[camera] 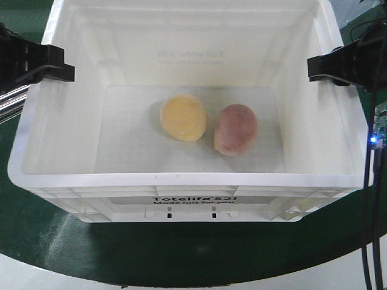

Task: Place moving items into box and shelve
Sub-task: 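Move both grippers to the tote's side rims and grasp them, then lift the tote by its rims with both grippers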

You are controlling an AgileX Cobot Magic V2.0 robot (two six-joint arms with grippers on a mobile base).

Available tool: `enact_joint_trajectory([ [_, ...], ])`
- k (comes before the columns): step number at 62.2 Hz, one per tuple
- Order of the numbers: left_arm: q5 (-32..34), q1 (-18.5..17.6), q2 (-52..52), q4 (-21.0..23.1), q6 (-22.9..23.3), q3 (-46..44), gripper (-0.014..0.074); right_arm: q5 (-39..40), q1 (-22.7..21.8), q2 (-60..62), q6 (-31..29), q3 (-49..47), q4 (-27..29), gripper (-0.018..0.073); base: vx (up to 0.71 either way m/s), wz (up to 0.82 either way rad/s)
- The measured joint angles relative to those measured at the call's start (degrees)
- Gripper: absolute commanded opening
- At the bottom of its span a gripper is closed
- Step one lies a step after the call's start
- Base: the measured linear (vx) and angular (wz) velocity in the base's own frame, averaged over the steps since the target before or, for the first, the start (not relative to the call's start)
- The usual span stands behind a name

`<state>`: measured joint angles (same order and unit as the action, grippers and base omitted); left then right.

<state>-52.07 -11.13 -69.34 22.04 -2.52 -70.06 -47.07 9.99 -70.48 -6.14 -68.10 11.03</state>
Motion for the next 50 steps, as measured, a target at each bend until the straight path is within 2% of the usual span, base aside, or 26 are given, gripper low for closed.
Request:
enact_joint_trajectory([
  [23,-2.0,-0.1,4.4,0.7,0.3,0.0,-0.0006,-1.0,0.0,5.0,0.0,0.0,0.1,-0.0006,0.00,0.00],
  [50,-2.6,-0.1,4.8,2.0,0.4,0.0,-0.0006,-2.6,0.0,5.4,0.2,0.0,-0.1,-0.0006,0.00,0.00],
])
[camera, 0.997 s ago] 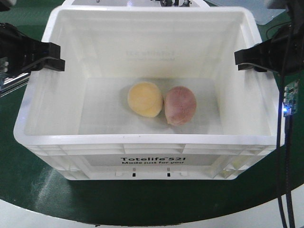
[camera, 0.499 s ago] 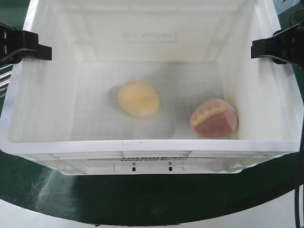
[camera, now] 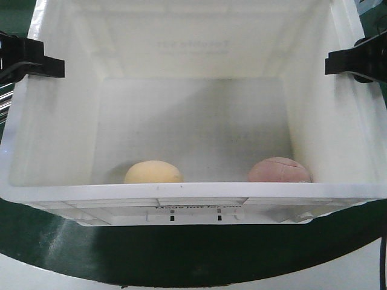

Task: Place moving items into box and shelve
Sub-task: 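Lift the tote by its rims with both grippers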

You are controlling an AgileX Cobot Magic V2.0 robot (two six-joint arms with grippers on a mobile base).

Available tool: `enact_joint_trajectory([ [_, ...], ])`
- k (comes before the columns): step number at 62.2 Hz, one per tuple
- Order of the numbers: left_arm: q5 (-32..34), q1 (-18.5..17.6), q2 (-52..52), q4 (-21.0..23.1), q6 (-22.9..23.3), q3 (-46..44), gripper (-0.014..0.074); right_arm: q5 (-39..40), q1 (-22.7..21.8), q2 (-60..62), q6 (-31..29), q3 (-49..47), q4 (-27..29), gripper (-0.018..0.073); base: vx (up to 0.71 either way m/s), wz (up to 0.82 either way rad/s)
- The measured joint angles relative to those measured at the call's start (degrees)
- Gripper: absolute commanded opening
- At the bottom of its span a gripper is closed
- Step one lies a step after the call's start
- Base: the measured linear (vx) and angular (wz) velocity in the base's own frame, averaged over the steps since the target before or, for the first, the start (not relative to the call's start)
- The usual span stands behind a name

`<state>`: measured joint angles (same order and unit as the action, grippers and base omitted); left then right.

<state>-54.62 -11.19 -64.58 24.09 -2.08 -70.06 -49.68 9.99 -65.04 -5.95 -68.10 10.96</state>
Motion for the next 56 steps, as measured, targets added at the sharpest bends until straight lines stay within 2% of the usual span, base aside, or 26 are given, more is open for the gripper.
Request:
enact_joint_trajectory([
  [56,-2.0,0.0,2.8,1.0,0.1,0.1,-0.0006,-1.5,0.0,3.1,0.1,0.1,-0.1,-0.0006,0.00,0.00],
])
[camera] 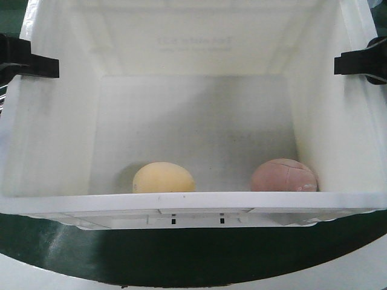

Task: Place moving items into box and shelve
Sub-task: 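Lift the tote by its rims with both grippers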

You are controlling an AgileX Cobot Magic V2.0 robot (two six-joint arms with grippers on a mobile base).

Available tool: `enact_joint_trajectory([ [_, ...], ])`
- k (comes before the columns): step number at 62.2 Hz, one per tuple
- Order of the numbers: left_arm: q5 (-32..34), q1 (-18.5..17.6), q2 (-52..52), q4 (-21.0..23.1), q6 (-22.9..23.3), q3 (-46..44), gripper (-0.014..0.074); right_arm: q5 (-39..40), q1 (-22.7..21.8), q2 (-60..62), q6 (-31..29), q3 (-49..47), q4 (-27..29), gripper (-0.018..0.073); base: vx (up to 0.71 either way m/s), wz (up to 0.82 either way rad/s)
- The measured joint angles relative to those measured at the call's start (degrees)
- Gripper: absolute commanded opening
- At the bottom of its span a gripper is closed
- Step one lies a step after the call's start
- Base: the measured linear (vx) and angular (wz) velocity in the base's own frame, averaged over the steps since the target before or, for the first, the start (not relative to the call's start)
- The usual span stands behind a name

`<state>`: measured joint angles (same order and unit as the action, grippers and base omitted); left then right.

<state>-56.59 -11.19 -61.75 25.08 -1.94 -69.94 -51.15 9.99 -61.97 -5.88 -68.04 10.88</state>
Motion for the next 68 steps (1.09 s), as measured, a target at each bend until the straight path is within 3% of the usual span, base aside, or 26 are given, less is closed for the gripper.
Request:
enact_joint_trajectory([
  [68,-0.2,0.0,0.0,0.0,0.0,0.0,-0.0006,-0.2,0.0,0.0,0.0,0.0,-0.1,-0.0006,0.00,0.00],
])
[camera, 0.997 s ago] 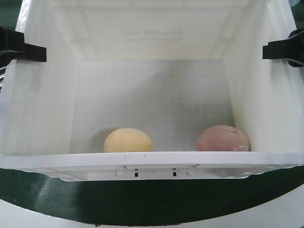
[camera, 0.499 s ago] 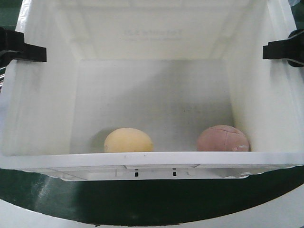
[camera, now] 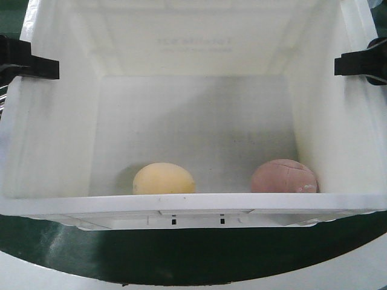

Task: Place moving items into box and shelve
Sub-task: 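Lift the tote by its rims with both grippers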

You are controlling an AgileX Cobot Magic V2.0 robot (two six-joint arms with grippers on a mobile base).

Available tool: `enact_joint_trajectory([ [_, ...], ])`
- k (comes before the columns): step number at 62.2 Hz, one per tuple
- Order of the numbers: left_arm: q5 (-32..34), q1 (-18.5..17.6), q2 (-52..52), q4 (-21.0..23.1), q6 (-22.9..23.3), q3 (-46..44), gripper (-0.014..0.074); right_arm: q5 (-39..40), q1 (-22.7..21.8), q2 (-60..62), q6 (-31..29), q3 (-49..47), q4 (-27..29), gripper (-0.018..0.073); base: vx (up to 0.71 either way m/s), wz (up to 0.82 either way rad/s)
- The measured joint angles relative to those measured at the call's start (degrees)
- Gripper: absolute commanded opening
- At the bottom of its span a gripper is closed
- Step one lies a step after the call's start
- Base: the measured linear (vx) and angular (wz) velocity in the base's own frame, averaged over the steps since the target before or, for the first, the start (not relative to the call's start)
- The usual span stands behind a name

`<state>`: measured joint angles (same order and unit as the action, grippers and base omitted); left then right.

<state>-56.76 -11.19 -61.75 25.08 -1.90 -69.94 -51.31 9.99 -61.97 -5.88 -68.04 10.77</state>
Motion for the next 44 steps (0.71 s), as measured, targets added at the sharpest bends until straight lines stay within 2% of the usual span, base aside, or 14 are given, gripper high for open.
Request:
enact_joint_trajectory([
  [44,0.0,0.0,0.0,0.0,0.0,0.0,-0.0006,0.0,0.0,0.0,0.0,0.0,0.0,-0.0006,-0.04,0.03],
])
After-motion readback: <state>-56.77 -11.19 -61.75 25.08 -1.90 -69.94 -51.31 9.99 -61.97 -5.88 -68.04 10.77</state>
